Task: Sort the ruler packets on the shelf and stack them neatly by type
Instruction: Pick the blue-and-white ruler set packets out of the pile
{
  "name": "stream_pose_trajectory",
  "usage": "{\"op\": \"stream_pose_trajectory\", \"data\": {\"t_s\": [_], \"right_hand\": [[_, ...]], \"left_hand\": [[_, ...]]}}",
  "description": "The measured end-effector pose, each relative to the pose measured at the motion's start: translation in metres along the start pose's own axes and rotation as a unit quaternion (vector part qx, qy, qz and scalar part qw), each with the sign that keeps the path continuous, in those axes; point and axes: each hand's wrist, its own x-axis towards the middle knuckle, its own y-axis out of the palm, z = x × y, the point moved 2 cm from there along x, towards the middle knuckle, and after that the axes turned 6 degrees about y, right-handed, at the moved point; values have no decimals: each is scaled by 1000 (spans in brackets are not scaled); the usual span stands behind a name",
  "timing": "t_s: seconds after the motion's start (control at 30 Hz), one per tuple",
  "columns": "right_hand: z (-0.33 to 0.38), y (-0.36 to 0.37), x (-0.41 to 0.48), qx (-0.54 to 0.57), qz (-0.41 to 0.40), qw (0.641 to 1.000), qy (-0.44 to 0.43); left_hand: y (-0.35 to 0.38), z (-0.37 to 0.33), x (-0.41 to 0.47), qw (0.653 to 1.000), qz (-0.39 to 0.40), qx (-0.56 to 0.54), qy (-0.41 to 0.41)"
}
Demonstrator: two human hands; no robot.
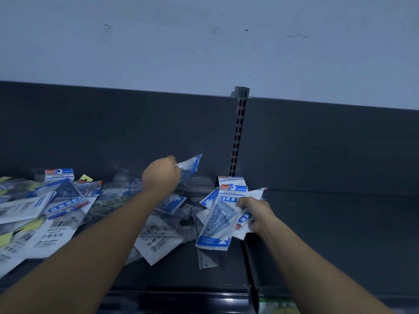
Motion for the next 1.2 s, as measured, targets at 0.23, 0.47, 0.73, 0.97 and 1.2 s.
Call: {"op": "stream_pose_trajectory", "data": {"t_s": [0.23, 0.47, 0.73, 0.97, 1.2], "right_hand": [[-5, 11, 2, 12, 18, 1000, -16], [-8, 9, 0, -50, 32, 998, -19], [-11, 10, -3, -90, 5, 996, 11], [-13, 10, -6, -104, 22, 994, 14], [-13, 12, -5, -104, 27, 994, 14]], "left_hand": [[23, -31, -30, 913, 294, -271, 82], [28, -19, -36, 920, 301, -245, 48], [28, 26, -34, 943, 297, 147, -10], [20, 12, -38, 942, 211, 260, 31], [25, 11, -34, 943, 277, 186, -18]]}}
